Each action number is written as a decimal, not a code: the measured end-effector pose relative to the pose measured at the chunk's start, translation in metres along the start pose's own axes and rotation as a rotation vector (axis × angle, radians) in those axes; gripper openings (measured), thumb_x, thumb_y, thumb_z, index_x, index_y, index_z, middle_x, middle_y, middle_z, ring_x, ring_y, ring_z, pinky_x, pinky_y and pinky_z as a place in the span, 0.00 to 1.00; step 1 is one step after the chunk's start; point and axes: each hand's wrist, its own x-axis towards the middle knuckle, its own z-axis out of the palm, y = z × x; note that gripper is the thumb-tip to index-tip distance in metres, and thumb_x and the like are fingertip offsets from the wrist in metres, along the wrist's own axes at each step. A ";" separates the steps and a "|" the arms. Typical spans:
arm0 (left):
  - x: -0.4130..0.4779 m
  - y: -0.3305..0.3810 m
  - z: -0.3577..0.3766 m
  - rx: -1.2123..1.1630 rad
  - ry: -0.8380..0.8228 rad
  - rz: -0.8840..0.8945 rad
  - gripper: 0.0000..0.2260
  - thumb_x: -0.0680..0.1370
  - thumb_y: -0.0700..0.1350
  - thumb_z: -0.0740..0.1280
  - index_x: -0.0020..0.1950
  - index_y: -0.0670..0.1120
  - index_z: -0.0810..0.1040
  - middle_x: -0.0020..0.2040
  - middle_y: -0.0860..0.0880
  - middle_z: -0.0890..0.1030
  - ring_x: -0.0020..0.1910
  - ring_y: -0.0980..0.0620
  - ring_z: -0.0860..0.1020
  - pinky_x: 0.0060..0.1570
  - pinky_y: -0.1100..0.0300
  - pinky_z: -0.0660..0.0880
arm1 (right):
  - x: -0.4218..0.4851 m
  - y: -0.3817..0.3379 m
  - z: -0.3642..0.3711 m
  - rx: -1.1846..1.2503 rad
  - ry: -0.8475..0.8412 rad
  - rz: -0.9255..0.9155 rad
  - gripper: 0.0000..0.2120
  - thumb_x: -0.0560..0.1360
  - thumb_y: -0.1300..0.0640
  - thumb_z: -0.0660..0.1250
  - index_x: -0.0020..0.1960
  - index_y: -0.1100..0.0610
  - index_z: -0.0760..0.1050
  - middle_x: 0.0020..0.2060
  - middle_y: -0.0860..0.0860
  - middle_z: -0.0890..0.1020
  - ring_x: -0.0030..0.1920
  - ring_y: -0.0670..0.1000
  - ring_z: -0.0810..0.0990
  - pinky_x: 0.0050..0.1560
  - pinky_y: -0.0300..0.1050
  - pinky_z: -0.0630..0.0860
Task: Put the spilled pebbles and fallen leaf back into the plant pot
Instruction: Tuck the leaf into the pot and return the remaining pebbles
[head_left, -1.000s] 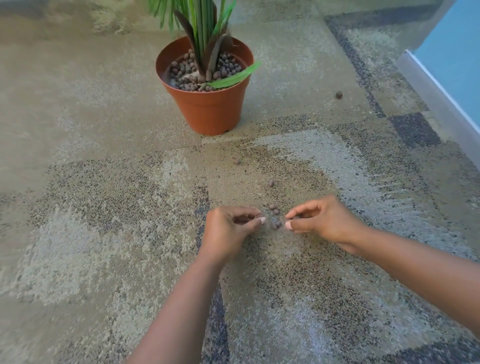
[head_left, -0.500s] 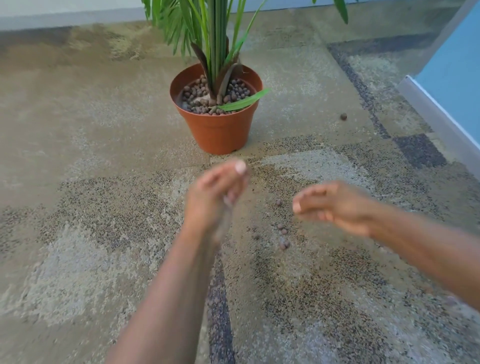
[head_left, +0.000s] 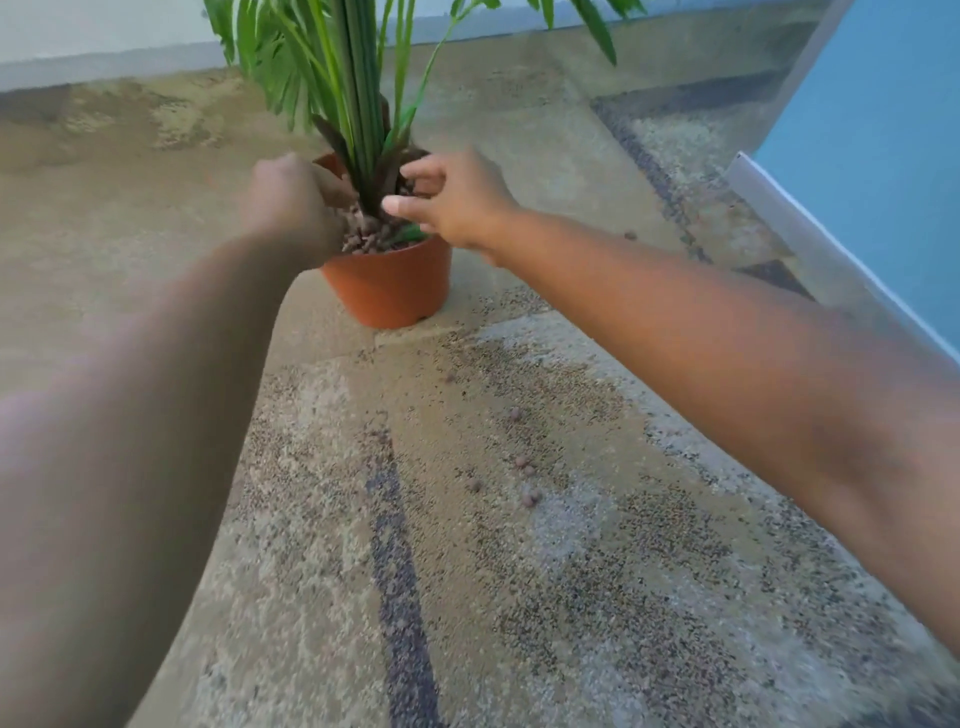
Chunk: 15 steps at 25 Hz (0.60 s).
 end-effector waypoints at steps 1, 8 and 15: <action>-0.011 -0.001 0.000 -0.016 0.079 0.026 0.13 0.73 0.34 0.68 0.54 0.45 0.85 0.51 0.44 0.85 0.47 0.46 0.83 0.48 0.58 0.78 | -0.007 0.009 0.000 -0.109 0.057 -0.074 0.20 0.71 0.53 0.75 0.61 0.57 0.79 0.57 0.52 0.82 0.54 0.47 0.81 0.58 0.42 0.77; -0.202 0.001 0.076 -0.330 -0.020 0.052 0.12 0.74 0.48 0.68 0.56 0.51 0.81 0.50 0.56 0.81 0.46 0.58 0.80 0.46 0.65 0.78 | -0.158 0.115 -0.019 -0.283 -0.180 -0.114 0.09 0.77 0.50 0.66 0.56 0.48 0.80 0.48 0.42 0.83 0.46 0.36 0.80 0.52 0.39 0.80; -0.270 -0.002 0.133 -0.098 -0.269 0.323 0.17 0.71 0.36 0.74 0.59 0.40 0.81 0.55 0.46 0.80 0.55 0.46 0.76 0.54 0.51 0.79 | -0.236 0.159 0.006 -0.737 -0.626 -0.335 0.25 0.80 0.45 0.50 0.75 0.50 0.60 0.77 0.48 0.53 0.77 0.52 0.46 0.75 0.55 0.51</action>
